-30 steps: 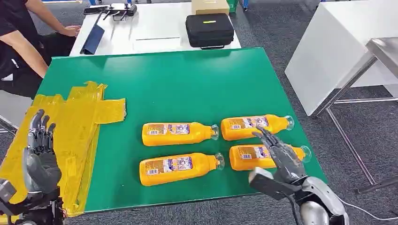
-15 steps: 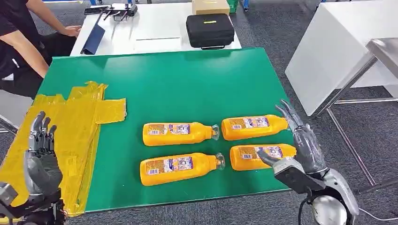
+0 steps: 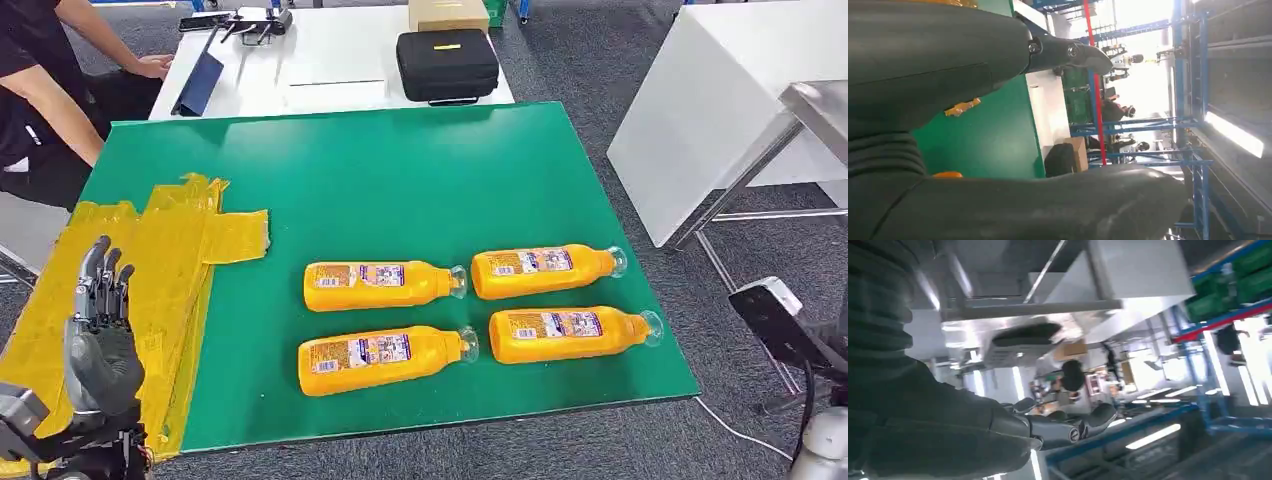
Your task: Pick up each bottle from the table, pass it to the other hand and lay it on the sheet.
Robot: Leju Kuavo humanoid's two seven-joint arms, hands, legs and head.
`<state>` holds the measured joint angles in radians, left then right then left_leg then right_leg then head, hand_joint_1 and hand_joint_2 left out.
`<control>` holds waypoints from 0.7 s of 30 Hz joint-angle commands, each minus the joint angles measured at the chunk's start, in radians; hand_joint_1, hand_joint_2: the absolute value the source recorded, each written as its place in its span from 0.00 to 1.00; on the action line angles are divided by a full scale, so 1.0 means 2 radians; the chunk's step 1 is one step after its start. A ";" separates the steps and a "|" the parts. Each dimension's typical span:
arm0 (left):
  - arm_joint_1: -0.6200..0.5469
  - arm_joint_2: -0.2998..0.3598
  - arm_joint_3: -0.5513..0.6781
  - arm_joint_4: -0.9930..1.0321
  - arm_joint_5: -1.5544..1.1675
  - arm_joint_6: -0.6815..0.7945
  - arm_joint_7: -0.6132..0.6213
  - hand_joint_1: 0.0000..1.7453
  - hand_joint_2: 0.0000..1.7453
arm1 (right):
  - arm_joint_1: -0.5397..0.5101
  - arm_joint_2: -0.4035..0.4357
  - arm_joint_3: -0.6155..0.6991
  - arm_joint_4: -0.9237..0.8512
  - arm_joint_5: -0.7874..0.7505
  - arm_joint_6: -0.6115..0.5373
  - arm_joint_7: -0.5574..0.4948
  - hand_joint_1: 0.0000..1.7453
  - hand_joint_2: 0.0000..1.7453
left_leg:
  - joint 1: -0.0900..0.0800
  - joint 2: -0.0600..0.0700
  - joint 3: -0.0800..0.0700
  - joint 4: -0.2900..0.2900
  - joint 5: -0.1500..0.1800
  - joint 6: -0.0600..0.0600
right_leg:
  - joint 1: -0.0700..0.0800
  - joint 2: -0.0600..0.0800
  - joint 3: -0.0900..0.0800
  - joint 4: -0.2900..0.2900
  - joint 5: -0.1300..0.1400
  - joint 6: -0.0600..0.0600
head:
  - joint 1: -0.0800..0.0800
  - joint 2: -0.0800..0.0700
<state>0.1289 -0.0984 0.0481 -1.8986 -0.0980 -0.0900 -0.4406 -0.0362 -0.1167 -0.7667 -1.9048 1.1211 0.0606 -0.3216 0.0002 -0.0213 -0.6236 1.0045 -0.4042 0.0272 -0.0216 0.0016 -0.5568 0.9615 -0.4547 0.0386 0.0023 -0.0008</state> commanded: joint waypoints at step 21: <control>-0.009 -0.005 0.000 0.009 0.001 -0.001 0.004 0.00 0.00 | -0.028 -0.001 -0.034 0.060 0.009 0.003 0.007 0.00 1.00 | 0.000 0.002 0.005 -0.001 -0.002 -0.001 | 0.001 0.001 0.004 -0.001 -0.002 -0.002 | 0.000 0.000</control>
<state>0.1289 -0.0992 0.0454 -1.9059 -0.0965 -0.0900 -0.4368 -0.0660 -0.1308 -0.8289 -1.8357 1.1276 0.0610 -0.3212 0.0012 -0.0211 -0.6235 1.0044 -0.4042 0.0271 -0.0209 0.0015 -0.5569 0.9615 -0.4554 0.0395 0.0023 -0.0008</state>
